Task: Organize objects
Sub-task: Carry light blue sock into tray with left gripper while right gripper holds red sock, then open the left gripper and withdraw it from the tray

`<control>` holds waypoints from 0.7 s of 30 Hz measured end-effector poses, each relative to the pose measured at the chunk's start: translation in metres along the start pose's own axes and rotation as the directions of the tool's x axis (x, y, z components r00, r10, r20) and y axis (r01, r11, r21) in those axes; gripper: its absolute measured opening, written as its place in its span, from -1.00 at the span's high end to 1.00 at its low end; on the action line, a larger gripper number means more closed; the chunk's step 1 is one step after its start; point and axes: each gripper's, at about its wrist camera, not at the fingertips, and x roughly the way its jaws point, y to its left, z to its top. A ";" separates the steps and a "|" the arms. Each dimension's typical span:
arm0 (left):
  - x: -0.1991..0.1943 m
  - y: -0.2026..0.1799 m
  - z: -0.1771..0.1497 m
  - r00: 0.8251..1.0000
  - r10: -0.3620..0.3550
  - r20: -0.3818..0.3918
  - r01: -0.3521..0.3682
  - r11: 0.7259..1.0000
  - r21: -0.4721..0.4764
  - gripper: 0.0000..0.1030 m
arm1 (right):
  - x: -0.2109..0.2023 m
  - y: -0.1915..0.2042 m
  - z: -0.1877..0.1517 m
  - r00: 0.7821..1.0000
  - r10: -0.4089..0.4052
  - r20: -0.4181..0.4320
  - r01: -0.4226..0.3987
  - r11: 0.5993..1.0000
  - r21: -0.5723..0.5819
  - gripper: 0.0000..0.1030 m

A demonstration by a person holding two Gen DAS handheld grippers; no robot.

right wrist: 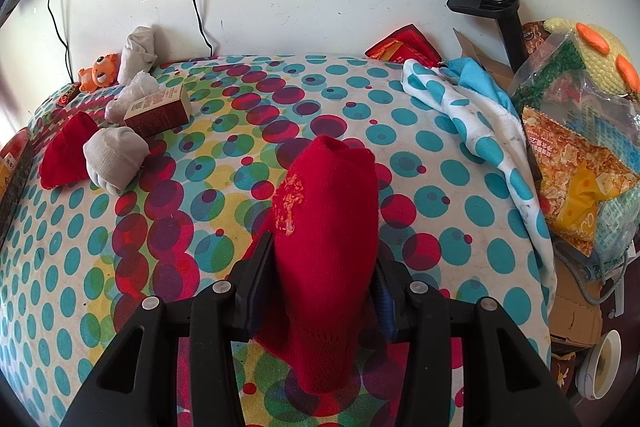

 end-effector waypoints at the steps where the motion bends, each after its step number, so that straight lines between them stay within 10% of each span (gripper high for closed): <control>1: -0.003 0.002 -0.002 1.000 -0.011 0.013 0.011 1.000 -0.008 0.08 | 0.000 -0.001 0.000 1.000 0.000 0.000 0.000 1.000 0.001 0.18; 21: -0.108 -0.017 -0.102 0.987 0.058 0.151 -0.064 0.997 0.033 -0.03 | 0.003 0.004 0.001 1.000 -0.028 -0.001 0.028 0.999 0.019 0.11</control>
